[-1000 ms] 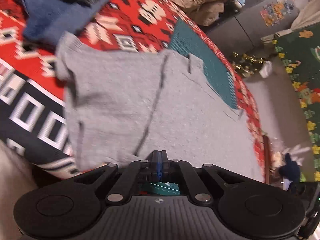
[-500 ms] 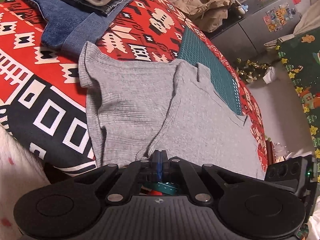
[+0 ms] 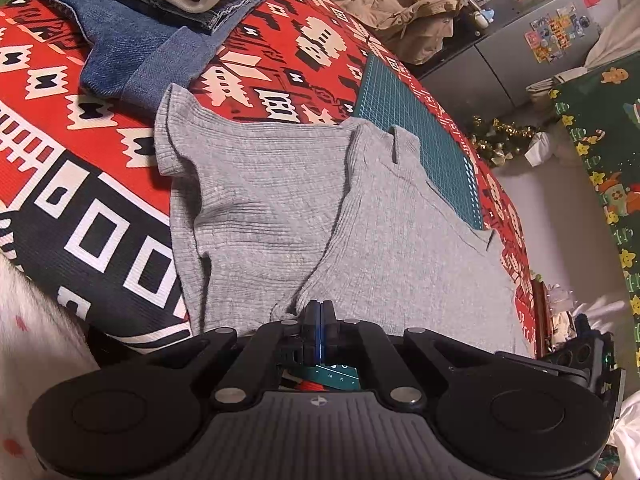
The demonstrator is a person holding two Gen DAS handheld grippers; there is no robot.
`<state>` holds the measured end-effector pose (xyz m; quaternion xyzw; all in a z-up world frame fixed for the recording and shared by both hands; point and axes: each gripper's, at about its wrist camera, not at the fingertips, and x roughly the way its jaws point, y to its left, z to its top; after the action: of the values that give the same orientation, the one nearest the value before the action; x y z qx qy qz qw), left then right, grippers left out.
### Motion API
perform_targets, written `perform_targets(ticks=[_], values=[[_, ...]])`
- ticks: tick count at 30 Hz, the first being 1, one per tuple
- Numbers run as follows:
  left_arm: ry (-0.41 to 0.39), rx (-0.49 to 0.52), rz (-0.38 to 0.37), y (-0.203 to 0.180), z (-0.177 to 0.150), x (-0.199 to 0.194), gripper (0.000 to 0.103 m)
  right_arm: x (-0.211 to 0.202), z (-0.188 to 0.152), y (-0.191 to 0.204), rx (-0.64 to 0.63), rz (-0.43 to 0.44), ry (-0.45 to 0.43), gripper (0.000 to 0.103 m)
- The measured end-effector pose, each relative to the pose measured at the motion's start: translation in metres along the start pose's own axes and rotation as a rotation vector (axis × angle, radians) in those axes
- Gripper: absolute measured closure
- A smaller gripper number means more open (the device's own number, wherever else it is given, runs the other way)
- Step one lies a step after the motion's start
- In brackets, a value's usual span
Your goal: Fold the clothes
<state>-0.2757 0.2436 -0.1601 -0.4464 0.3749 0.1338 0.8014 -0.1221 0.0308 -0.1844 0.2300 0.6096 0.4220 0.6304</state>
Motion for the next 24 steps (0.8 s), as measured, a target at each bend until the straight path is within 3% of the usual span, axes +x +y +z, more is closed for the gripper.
perform_targets(ticks=[6, 15, 24], values=[[0.000, 0.001, -0.001, 0.001, 0.000, 0.001, 0.101, -0.023, -0.002, -0.009, 0.030, 0.013, -0.035, 0.094], [-0.003, 0.009, 0.005, -0.001, -0.001, 0.000, 0.100, 0.022, -0.006, 0.020, -0.063, 0.017, 0.065, 0.094], [-0.003, 0.014, 0.006, -0.002, -0.001, 0.000, 0.100, 0.005, -0.002, 0.009, -0.038, -0.008, 0.024, 0.096]])
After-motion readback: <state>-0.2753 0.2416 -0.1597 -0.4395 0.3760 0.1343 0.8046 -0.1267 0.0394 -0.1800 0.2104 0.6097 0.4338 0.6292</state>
